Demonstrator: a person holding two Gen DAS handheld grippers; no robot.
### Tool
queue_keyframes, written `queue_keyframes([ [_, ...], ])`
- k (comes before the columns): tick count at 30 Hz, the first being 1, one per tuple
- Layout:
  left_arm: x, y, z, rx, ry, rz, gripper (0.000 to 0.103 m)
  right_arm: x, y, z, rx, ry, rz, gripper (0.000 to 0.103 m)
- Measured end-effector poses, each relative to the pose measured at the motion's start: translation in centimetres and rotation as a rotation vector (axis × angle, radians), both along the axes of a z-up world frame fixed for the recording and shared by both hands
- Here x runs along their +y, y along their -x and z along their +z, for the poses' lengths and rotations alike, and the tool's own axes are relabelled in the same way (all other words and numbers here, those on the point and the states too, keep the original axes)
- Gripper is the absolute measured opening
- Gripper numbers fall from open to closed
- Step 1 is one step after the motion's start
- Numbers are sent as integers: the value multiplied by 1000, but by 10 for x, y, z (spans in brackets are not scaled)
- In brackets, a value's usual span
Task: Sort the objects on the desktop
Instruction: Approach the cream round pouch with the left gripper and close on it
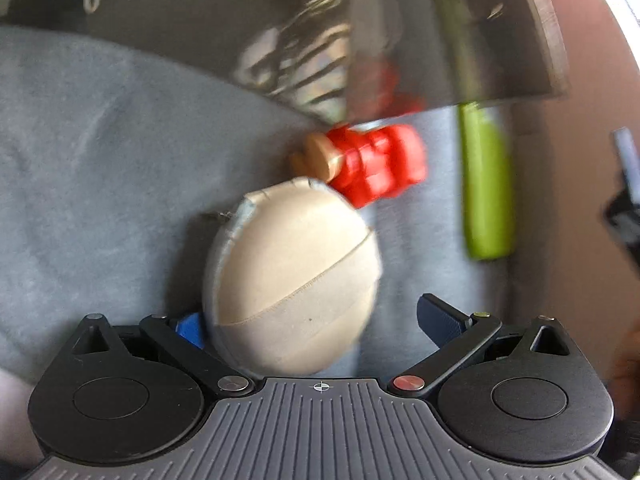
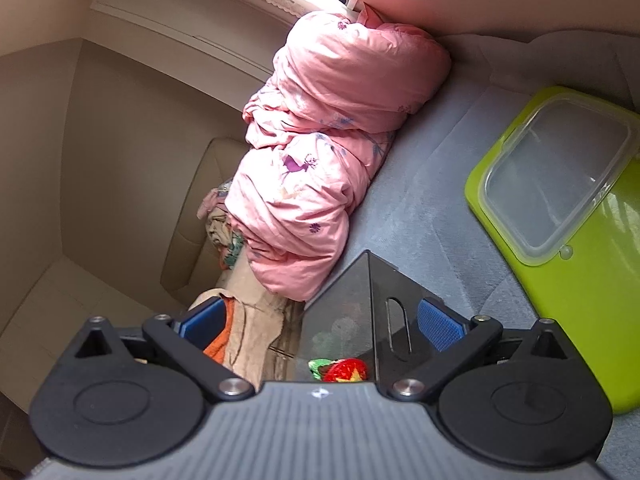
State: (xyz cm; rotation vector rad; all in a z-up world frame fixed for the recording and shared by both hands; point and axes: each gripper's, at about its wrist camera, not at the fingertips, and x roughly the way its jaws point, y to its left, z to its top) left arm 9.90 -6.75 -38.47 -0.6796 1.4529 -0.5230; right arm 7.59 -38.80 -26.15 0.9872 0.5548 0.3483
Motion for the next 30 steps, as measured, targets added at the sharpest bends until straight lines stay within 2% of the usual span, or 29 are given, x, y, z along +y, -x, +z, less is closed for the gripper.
queue_keyframes([
  [2,8,2,1,-17,164,48,103,0,0,-1,2,-11,8,103],
  [4,11,2,0,-20,248,90,103,-1,0,-2,2,-17,10,103],
  [5,10,0,-2,-9,235,94,103,-1,0,-2,1,-14,9,103],
  [6,8,-1,-4,8,184,86,103,-1,0,-3,2,-12,7,103],
  [8,-6,-3,-12,54,44,-3,103,0,-1,-4,8,-13,10,103],
  [12,-39,4,1,-35,-33,-190,103,1,-3,-8,22,-25,24,103],
  [15,-43,0,-5,32,53,-142,103,3,-4,-7,22,-9,35,103],
  [17,-37,-3,-15,88,138,-49,103,6,-4,-5,16,12,43,102],
  [20,-25,-10,-17,86,194,65,101,11,-3,-3,9,65,37,102],
  [22,-24,-14,-10,44,206,64,100,14,-3,-2,20,100,30,102],
  [25,-32,-20,5,-17,225,2,100,17,-5,-4,64,144,25,102],
  [27,-39,-21,12,-41,212,-26,100,18,-5,-4,96,175,11,102],
  [30,-50,-25,14,-47,149,-65,100,18,2,-2,180,231,-38,102],
])
